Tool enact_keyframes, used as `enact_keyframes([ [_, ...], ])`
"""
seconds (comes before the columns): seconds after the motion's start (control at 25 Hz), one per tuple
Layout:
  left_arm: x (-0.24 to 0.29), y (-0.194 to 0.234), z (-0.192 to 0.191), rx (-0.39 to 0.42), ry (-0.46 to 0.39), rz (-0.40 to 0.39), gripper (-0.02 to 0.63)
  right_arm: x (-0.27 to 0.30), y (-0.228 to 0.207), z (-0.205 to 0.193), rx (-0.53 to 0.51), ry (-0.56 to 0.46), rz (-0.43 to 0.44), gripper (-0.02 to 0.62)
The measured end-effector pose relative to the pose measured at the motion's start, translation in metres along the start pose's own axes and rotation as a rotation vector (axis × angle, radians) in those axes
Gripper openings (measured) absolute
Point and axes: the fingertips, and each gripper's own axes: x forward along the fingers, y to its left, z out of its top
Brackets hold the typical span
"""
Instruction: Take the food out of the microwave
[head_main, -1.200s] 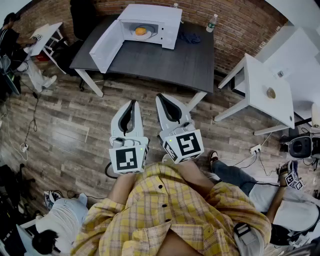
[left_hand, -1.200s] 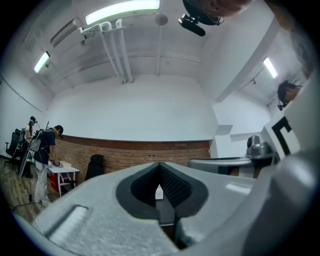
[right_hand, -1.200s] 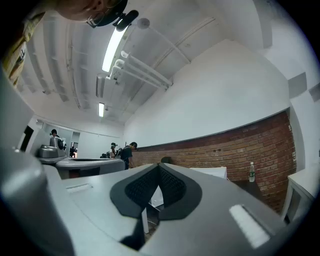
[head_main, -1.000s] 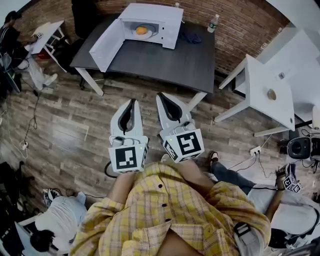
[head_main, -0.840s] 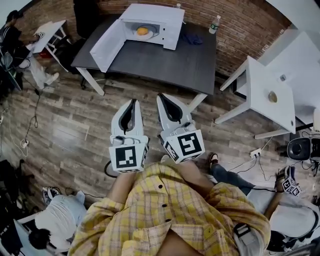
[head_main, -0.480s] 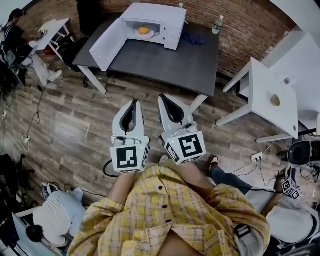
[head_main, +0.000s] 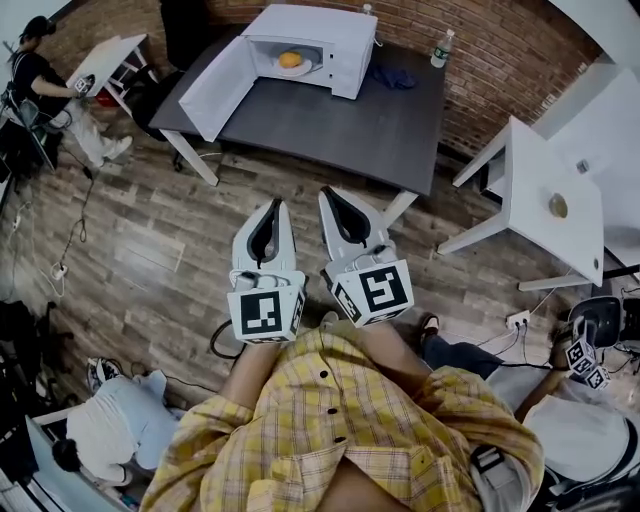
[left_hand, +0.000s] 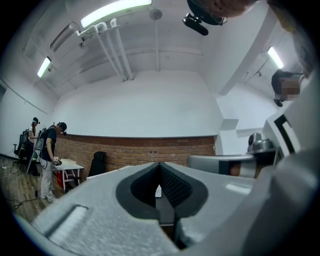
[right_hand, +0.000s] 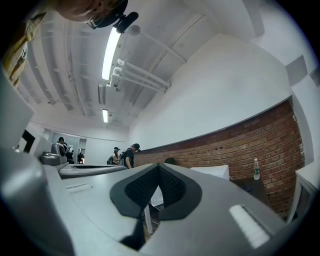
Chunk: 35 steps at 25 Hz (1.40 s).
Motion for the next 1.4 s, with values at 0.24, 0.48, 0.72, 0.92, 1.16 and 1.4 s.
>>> enact_keyframes([
  [0.24,0.026,0.012,-0.006,-0.012,-0.002,0.008,-0.003,0.023,-0.014,-0.010,0.002,0.012,-0.003,0.002],
  [0.48,0.068,0.035,-0.015,-0.033,0.005,0.008,-0.003,0.065,-0.033,-0.018,0.000,0.027,-0.007,0.002],
  [0.72,0.120,0.068,-0.026,-0.043,0.019,-0.025,-0.003,0.121,-0.051,-0.032,0.017,0.031,-0.022,0.002],
  [0.92,0.163,0.101,-0.023,-0.042,0.025,-0.065,-0.003,0.174,-0.063,-0.032,0.016,0.037,-0.062,0.002],
  [1.16,0.217,0.149,-0.018,-0.052,0.032,-0.114,-0.003,0.241,-0.073,-0.027,0.012,0.036,-0.108,0.002],
  [1.4,0.263,0.191,-0.015,-0.048,0.031,-0.168,-0.003,0.301,-0.084,-0.027,-0.015,0.032,-0.172,0.003],
])
